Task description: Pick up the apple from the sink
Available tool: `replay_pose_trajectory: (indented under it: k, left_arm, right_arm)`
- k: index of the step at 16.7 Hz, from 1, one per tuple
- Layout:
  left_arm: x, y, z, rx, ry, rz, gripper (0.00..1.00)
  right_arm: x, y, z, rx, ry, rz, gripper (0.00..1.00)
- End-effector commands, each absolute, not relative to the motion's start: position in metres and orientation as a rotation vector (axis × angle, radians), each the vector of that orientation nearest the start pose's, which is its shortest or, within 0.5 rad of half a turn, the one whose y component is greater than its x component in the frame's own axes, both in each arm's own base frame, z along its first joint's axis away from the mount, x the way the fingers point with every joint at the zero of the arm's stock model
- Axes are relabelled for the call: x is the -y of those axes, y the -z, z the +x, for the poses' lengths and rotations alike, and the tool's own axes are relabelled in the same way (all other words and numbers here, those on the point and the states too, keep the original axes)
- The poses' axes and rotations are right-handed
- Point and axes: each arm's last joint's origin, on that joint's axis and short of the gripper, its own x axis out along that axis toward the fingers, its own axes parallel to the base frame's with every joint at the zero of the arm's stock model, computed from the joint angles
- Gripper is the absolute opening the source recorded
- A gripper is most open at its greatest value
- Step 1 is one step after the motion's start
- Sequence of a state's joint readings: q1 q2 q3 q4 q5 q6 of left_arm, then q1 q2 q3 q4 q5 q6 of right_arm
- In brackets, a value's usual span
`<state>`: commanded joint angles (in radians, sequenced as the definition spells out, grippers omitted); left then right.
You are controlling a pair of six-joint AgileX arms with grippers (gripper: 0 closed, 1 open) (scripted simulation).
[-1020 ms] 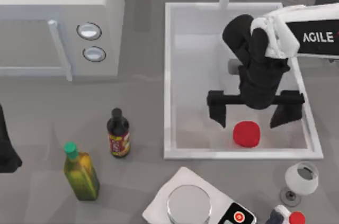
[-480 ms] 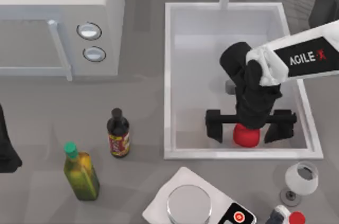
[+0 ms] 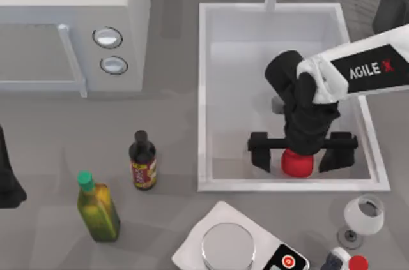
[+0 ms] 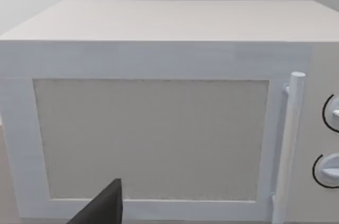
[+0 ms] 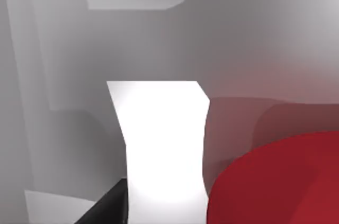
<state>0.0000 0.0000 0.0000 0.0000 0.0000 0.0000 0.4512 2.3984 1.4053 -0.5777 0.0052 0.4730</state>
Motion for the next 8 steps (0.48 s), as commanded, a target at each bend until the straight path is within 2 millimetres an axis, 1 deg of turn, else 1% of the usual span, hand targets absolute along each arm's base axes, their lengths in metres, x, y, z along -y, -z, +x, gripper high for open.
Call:
replay_pose_trajectory:
  k: [7, 8]
  left_arm:
    - [0.0012, -0.1600, 0.1057, 0.000, 0.000, 0.000, 1.00]
    - [0.0012, -0.1600, 0.1057, 0.000, 0.000, 0.000, 1.00]
  right_arm:
    - [-0.1792, -0.0066, 0.3621, -1.571, 0.008, 0.008, 0.02]
    - [-0.1792, -0.0066, 0.3621, -1.571, 0.008, 0.008, 0.00]
